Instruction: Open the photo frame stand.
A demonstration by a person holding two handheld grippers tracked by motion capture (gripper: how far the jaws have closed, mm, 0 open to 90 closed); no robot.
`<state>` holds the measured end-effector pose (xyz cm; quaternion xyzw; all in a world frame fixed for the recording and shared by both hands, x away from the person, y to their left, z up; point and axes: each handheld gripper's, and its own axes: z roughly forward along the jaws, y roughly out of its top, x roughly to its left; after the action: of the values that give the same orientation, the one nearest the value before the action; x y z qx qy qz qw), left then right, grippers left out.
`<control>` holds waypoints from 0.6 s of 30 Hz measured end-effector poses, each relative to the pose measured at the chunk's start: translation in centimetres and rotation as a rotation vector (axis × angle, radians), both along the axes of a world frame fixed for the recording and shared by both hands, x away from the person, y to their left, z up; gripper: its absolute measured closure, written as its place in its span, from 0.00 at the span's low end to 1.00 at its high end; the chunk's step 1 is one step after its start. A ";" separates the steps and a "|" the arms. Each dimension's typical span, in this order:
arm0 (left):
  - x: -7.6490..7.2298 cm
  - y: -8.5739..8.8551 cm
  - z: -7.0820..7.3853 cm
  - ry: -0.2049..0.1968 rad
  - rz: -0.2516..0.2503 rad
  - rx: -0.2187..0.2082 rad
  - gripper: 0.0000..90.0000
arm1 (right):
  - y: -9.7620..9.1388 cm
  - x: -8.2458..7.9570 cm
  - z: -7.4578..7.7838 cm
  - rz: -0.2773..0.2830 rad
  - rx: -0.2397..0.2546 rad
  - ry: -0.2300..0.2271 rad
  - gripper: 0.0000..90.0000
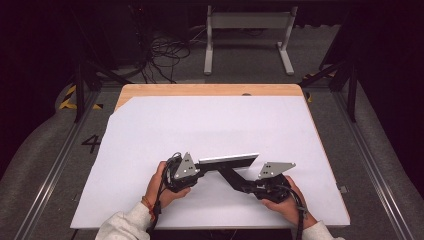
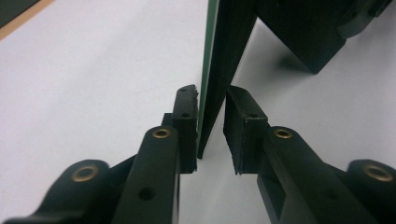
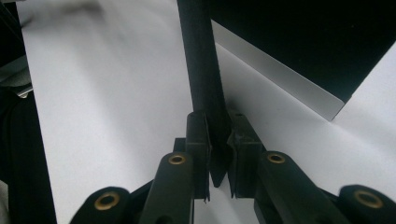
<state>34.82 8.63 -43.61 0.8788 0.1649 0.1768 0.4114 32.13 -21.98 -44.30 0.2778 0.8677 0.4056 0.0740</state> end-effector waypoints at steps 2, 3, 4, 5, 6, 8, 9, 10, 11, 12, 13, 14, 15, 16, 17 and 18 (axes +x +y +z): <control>0.0 0.0 0.0 0.002 0.000 0.002 0.84 | 0.0 0.0 0.0 0.000 0.000 0.000 0.90; 0.0 0.1 0.1 0.002 0.000 0.005 0.85 | 0.0 0.0 0.0 -0.002 -0.001 -0.001 0.90; 0.0 0.2 0.1 0.003 -0.001 0.006 0.85 | 0.0 0.0 0.0 -0.006 -0.002 -0.002 0.90; 0.0 0.2 0.1 0.008 -0.001 0.005 0.85 | 0.0 0.0 0.0 -0.008 0.000 -0.001 0.90; 0.0 0.3 0.1 0.014 0.001 0.004 0.86 | -0.1 0.1 0.0 -0.011 0.000 -0.001 0.89; -0.1 0.4 0.1 0.012 0.004 0.006 0.87 | -0.1 0.1 0.0 -0.018 0.000 -0.001 0.89; -0.1 0.4 0.1 0.011 0.003 0.007 0.88 | -0.1 0.1 0.0 -0.022 0.001 0.001 0.88; -0.1 0.4 0.2 0.008 0.003 0.009 0.88 | -0.2 0.2 0.0 -0.025 0.001 0.001 0.88; -0.1 0.3 0.2 0.007 0.003 0.010 0.88 | -0.2 0.2 0.0 -0.031 0.001 0.004 0.88; -0.2 0.3 0.2 0.007 0.006 0.012 0.89 | -0.2 0.2 0.0 -0.035 0.000 0.004 0.87; -0.2 0.3 0.2 0.005 0.003 0.014 0.89 | -0.2 0.2 0.0 -0.038 -0.001 0.003 0.87; -0.3 0.3 0.3 0.007 0.000 0.016 0.89 | -0.3 0.3 0.0 -0.044 -0.002 0.003 0.86; -0.3 0.3 0.3 0.011 -0.002 0.013 0.89 | -0.4 0.4 0.1 -0.052 0.000 0.004 0.86; -0.3 0.3 0.3 0.015 -0.004 0.009 0.90 | -0.4 0.4 0.0 -0.056 0.002 0.004 0.85; -0.3 0.3 0.3 0.019 -0.009 0.006 0.90 | -0.5 0.4 0.0 -0.062 0.002 0.006 0.84; -0.3 0.3 0.3 0.022 -0.013 0.005 0.90 | -0.5 0.5 0.1 -0.069 0.002 0.005 0.84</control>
<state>34.54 8.91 -43.32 0.8827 0.1633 0.1651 0.4086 32.59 -22.52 -44.24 0.3087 0.8574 0.4028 0.0854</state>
